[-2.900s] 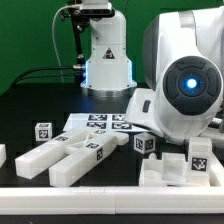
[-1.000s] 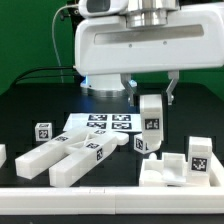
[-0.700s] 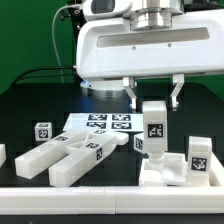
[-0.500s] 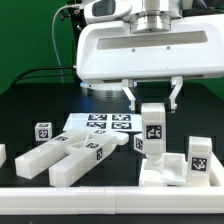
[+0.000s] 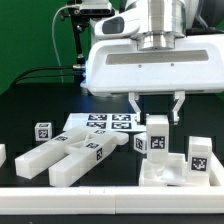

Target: Assemble chair

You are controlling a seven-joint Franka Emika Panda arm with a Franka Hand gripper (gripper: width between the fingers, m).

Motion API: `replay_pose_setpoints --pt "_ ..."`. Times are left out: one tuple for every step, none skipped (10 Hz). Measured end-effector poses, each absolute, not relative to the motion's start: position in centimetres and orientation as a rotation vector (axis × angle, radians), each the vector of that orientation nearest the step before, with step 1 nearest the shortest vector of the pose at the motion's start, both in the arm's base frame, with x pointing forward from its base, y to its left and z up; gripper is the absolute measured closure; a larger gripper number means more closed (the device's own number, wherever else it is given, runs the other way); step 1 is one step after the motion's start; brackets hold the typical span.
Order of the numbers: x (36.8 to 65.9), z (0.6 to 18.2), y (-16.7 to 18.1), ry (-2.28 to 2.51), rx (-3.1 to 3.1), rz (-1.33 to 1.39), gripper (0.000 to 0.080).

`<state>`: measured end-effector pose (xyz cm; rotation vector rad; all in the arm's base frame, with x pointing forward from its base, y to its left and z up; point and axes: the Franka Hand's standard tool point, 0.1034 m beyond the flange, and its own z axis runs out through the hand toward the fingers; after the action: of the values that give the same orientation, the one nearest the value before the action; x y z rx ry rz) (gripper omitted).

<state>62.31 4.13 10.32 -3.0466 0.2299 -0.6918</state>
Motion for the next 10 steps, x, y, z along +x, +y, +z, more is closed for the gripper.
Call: replay_pose_setpoints --pt "62.4 10.3 4.0 0.232 -3.047 -0.691 0.0509" --pt "62.7 10.4 3.8 0.234 -3.047 -0.693 0.0509" --pt "62.7 10.2 3.6 0.236 -3.049 -0.691 0.0509" --pt "62.6 10.1 3.6 0.238 -3.051 -0.688 0.0509" --pt "62.6 10.0 3.5 0.24 -3.052 -0.686 0.0509" --pt "62.5 9.8 3.4 0.24 -3.054 -0.683 0.0509" --pt "62.4 9.3 3.5 0.238 -3.058 -0.676 0.0509" --pt "62.4 9.0 3.7 0.229 -3.058 -0.691 0.0509" --pt "62.6 9.0 4.0 0.221 -3.054 -0.723 0.0509" --pt "62.8 8.8 4.1 0.214 -3.052 -0.747 0.0509"
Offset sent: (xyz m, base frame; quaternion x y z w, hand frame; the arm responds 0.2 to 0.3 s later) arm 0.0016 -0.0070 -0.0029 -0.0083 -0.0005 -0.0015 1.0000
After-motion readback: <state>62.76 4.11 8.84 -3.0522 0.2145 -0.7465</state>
